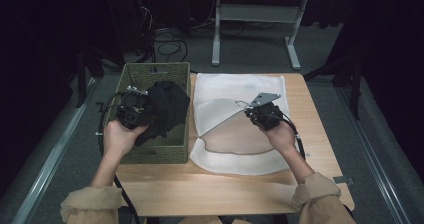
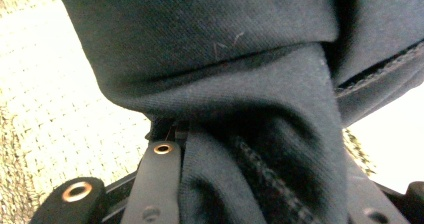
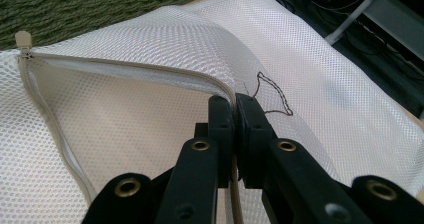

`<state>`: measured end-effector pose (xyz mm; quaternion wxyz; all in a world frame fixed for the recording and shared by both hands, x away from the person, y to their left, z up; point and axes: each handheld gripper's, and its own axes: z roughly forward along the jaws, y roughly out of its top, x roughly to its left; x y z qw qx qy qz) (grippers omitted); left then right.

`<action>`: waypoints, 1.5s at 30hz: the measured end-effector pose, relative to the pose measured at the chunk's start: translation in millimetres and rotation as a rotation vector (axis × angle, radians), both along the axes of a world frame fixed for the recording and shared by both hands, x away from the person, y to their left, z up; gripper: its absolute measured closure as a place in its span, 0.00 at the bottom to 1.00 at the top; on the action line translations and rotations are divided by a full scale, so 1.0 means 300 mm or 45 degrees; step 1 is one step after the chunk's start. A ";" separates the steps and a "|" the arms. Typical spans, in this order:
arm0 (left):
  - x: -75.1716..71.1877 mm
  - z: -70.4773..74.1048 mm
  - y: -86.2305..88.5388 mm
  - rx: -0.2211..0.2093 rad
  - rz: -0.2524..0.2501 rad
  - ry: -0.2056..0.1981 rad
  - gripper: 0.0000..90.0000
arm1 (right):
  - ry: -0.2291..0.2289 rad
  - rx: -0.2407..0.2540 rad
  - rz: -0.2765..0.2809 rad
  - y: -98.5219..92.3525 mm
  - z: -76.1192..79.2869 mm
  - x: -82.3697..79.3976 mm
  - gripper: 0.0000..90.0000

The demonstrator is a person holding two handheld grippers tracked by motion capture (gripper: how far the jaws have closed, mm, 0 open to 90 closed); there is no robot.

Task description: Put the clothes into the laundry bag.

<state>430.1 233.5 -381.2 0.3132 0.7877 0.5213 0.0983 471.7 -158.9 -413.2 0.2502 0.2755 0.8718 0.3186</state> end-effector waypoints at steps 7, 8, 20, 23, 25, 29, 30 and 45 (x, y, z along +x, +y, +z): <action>-0.018 0.018 -0.025 0.018 -0.044 -0.010 0.71 | 0.007 0.002 -0.016 -0.003 -0.003 0.006 0.97; -0.021 0.019 -0.030 0.021 -0.048 -0.014 0.71 | 0.007 0.002 -0.016 -0.003 -0.003 0.006 0.97; -0.054 0.039 -0.087 0.051 -0.120 -0.051 0.72 | 0.013 0.011 -0.031 -0.005 -0.009 0.023 0.97; -0.055 0.038 -0.081 0.051 -0.120 -0.042 0.72 | 0.019 0.009 -0.040 -0.005 -0.006 0.026 0.97; -0.058 0.040 -0.081 0.047 -0.124 -0.043 0.72 | 0.014 0.006 -0.037 -0.005 -0.004 0.028 0.97; -0.075 0.052 -0.102 0.041 -0.163 -0.062 0.72 | 0.026 0.010 -0.047 -0.006 -0.006 0.033 0.97; -0.075 0.052 -0.102 0.041 -0.163 -0.062 0.72 | 0.020 0.010 -0.041 -0.005 -0.008 0.035 0.97; -0.115 0.072 -0.189 0.005 -0.286 -0.085 0.72 | 0.040 0.034 -0.054 -0.008 -0.009 0.040 0.97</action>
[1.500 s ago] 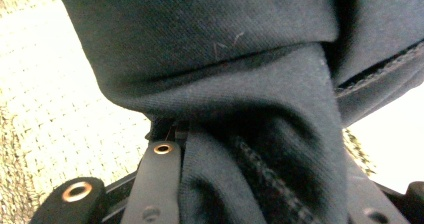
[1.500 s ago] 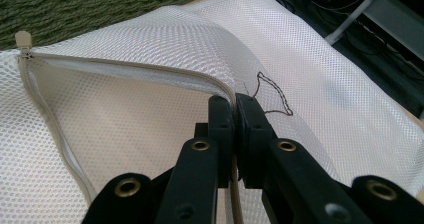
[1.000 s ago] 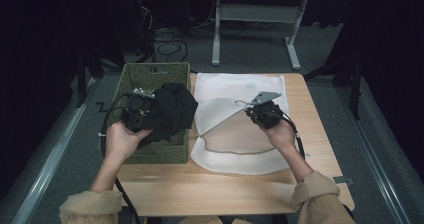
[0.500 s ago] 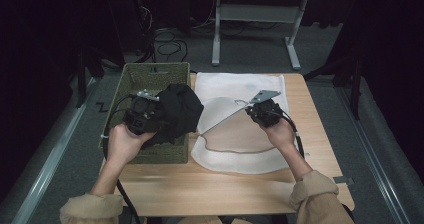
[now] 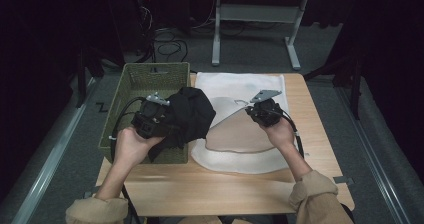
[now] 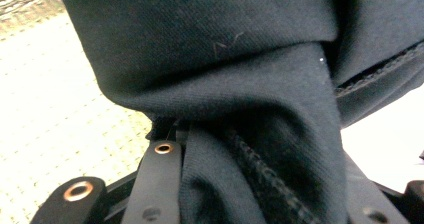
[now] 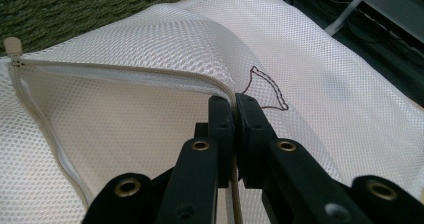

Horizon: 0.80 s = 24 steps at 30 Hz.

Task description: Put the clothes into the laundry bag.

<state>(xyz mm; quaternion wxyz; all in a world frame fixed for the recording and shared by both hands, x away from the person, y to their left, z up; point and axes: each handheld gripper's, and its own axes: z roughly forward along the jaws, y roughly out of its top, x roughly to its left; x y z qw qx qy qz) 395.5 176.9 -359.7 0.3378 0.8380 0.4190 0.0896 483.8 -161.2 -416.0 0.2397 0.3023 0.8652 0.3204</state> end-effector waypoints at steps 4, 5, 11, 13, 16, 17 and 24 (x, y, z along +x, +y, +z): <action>-0.008 0.003 -0.016 0.003 -0.024 -0.001 0.72 | 0.007 0.007 0.006 0.000 0.000 0.003 0.97; -0.008 0.002 -0.020 0.005 -0.031 -0.001 0.72 | 0.011 0.001 0.006 -0.001 0.001 0.004 0.97; -0.018 -0.017 -0.052 -0.006 -0.071 0.010 0.72 | 0.008 0.003 0.003 0.000 0.000 0.001 0.97; -0.020 -0.021 -0.056 -0.019 -0.066 0.007 0.72 | 0.011 0.000 0.003 0.000 0.001 0.000 0.97; -0.021 -0.023 -0.056 -0.043 -0.067 0.014 0.72 | 0.008 0.007 0.002 -0.001 0.000 0.004 0.97; -0.021 -0.025 -0.057 -0.049 -0.069 0.017 0.72 | 0.006 0.000 0.008 -0.002 0.001 0.005 0.97; -0.033 -0.031 -0.078 -0.058 -0.101 0.017 0.71 | 0.001 0.005 0.008 0.002 0.001 0.001 0.97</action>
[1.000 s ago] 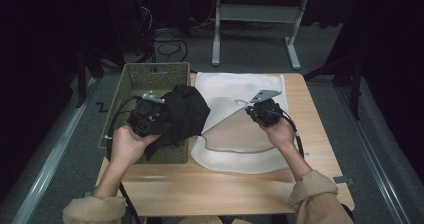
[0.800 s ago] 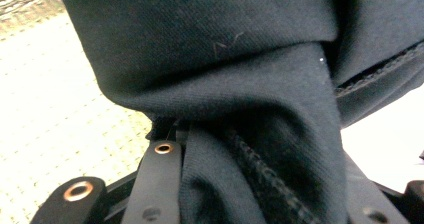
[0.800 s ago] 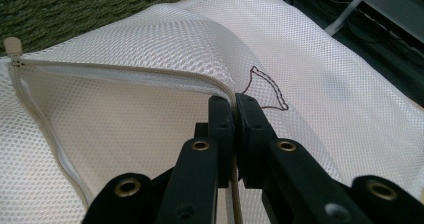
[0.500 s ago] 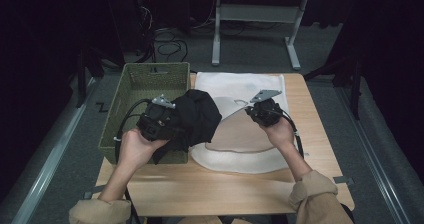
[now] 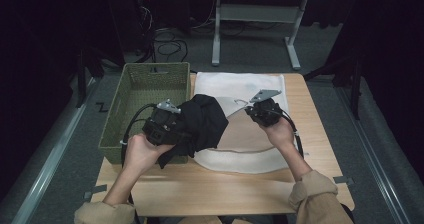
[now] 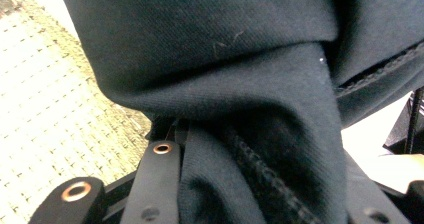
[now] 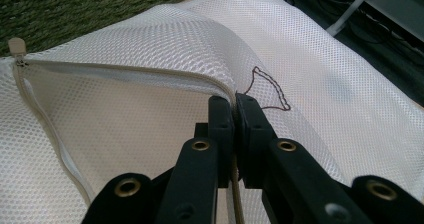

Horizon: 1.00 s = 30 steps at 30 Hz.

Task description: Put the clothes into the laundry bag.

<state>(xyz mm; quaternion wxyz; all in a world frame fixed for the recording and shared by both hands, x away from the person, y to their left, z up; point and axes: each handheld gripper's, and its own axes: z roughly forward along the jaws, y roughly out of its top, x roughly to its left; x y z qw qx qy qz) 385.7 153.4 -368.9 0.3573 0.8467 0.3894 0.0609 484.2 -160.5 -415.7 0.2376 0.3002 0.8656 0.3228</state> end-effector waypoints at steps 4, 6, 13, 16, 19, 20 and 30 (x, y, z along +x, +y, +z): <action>-0.002 -0.003 -0.010 -0.004 -0.005 0.004 0.71 | 0.010 0.004 -0.005 -0.003 0.003 0.002 0.97; -0.003 -0.009 -0.018 -0.008 -0.012 0.008 0.71 | 0.008 0.001 -0.004 -0.005 0.004 0.002 0.97; -0.013 -0.013 -0.038 0.001 -0.036 0.010 0.71 | 0.011 0.002 -0.004 -0.003 0.004 0.002 0.97; -0.011 -0.016 -0.041 -0.006 -0.051 0.020 0.71 | 0.016 0.002 -0.002 -0.006 0.005 0.004 0.97; -0.014 -0.022 -0.050 0.004 -0.072 0.028 0.71 | 0.019 0.009 -0.009 -0.006 0.004 0.003 0.97; -0.016 -0.026 -0.055 0.007 -0.074 0.028 0.71 | 0.019 0.009 -0.009 -0.006 0.004 0.003 0.97; -0.027 -0.037 -0.096 0.007 -0.126 0.038 0.71 | 0.011 0.007 -0.001 -0.008 0.003 0.005 0.97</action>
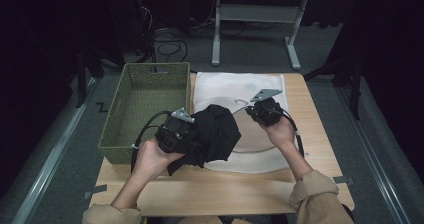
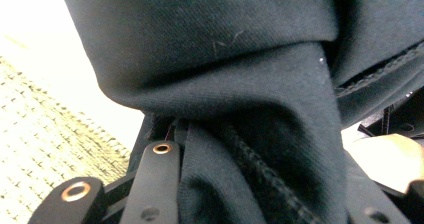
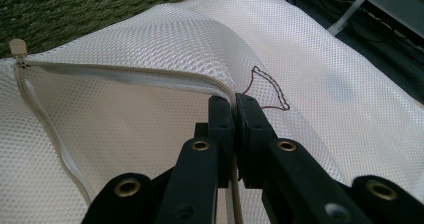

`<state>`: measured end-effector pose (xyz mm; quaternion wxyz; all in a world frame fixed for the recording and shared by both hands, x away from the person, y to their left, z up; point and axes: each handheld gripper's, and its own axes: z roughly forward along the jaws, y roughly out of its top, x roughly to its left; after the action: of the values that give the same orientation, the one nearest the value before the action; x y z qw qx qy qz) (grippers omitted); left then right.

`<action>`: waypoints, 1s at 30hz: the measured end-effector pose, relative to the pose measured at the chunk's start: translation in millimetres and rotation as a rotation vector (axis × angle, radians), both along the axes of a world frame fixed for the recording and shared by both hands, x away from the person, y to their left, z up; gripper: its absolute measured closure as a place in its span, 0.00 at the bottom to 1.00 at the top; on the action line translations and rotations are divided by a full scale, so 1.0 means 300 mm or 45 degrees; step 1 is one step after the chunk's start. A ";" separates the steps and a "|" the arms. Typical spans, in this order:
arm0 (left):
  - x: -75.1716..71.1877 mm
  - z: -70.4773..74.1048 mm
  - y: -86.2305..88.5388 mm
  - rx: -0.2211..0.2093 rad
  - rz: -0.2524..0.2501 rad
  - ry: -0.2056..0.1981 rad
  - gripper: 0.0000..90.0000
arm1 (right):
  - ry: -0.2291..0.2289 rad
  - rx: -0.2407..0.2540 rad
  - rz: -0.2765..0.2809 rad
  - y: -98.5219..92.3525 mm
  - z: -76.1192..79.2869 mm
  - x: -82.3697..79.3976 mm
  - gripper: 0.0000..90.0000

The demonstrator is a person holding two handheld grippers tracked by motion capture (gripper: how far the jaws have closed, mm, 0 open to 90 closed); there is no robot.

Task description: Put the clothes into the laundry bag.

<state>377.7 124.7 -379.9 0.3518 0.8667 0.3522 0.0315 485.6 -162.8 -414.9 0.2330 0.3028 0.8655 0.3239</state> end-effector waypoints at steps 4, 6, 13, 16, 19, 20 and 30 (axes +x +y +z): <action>-0.008 -0.010 -0.021 0.002 -0.028 0.006 0.71 | 0.000 -0.008 0.009 0.000 0.002 -0.001 0.97; -0.011 -0.011 -0.026 0.004 -0.029 0.004 0.71 | 0.005 -0.005 0.006 0.001 0.002 -0.002 0.97; -0.016 -0.031 -0.056 -0.015 -0.040 0.017 0.71 | 0.002 0.008 0.001 0.000 0.000 -0.002 0.97; -0.017 -0.046 -0.073 0.000 -0.055 0.024 0.71 | 0.003 -0.001 0.007 0.002 0.001 -0.003 0.97; -0.016 -0.053 -0.081 0.004 -0.063 0.032 0.71 | 0.004 0.005 0.002 0.002 0.001 -0.001 0.97; -0.015 -0.056 -0.085 0.007 -0.065 0.034 0.71 | 0.008 0.011 0.000 0.002 0.001 -0.001 0.97; -0.018 -0.085 -0.116 -0.006 -0.053 0.046 0.70 | 0.004 0.007 0.005 0.006 0.005 -0.006 0.97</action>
<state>372.4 89.8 -405.5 0.3480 0.8735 0.3404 0.0077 484.0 -161.1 -413.4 0.2302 0.3023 0.8656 0.3262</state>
